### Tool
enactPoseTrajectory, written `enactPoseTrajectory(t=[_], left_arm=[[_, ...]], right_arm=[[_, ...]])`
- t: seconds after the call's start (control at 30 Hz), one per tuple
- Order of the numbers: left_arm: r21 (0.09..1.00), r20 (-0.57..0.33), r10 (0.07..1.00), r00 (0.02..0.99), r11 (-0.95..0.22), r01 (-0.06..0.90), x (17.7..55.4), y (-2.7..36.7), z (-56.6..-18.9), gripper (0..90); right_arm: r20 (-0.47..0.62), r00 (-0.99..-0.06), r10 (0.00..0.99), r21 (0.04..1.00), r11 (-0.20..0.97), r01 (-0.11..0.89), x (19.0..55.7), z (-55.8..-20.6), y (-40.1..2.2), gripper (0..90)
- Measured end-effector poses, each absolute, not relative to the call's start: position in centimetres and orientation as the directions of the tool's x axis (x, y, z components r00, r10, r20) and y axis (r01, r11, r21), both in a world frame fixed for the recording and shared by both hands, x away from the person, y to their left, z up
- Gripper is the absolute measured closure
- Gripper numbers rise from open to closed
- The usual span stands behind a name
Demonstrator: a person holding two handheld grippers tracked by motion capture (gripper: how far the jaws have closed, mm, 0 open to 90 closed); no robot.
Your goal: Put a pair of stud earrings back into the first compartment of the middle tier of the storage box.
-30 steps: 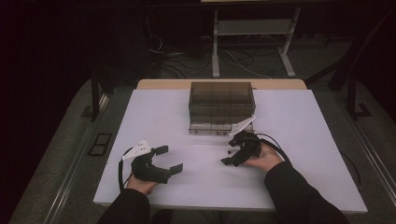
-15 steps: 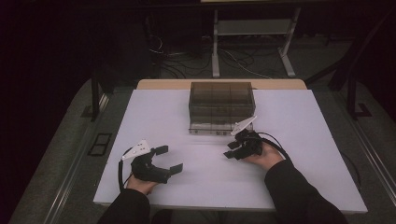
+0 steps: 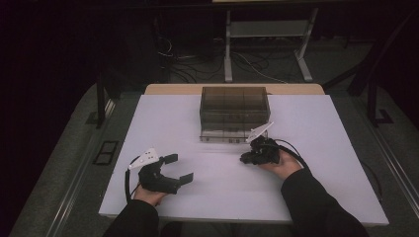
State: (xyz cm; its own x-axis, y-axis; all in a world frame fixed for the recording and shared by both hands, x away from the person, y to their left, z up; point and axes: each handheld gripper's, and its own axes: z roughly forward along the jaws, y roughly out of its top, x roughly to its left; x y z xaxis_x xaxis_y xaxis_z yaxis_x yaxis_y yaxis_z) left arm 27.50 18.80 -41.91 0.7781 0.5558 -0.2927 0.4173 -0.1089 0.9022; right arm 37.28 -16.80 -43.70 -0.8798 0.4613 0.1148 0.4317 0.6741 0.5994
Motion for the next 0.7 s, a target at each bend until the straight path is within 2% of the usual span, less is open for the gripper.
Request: enactPoseTrajectory(t=[0.3, 0.7], left_arm=[[0.904, -0.291, 0.555, 0.779, -0.108, 0.414, 27.5, 18.8, -41.9, 0.0], [0.903, -0.292, 0.557, 0.777, -0.108, 0.416, 27.5, 18.8, -41.9, 0.0]], right_arm=[[0.142, -0.869, 0.474, 0.604, 0.654, 0.456, 37.3, -43.3, -16.9, 82.7], [0.127, -0.882, 0.454, 0.611, 0.664, 0.430, 37.8, -40.8, -17.2, 82.8]])
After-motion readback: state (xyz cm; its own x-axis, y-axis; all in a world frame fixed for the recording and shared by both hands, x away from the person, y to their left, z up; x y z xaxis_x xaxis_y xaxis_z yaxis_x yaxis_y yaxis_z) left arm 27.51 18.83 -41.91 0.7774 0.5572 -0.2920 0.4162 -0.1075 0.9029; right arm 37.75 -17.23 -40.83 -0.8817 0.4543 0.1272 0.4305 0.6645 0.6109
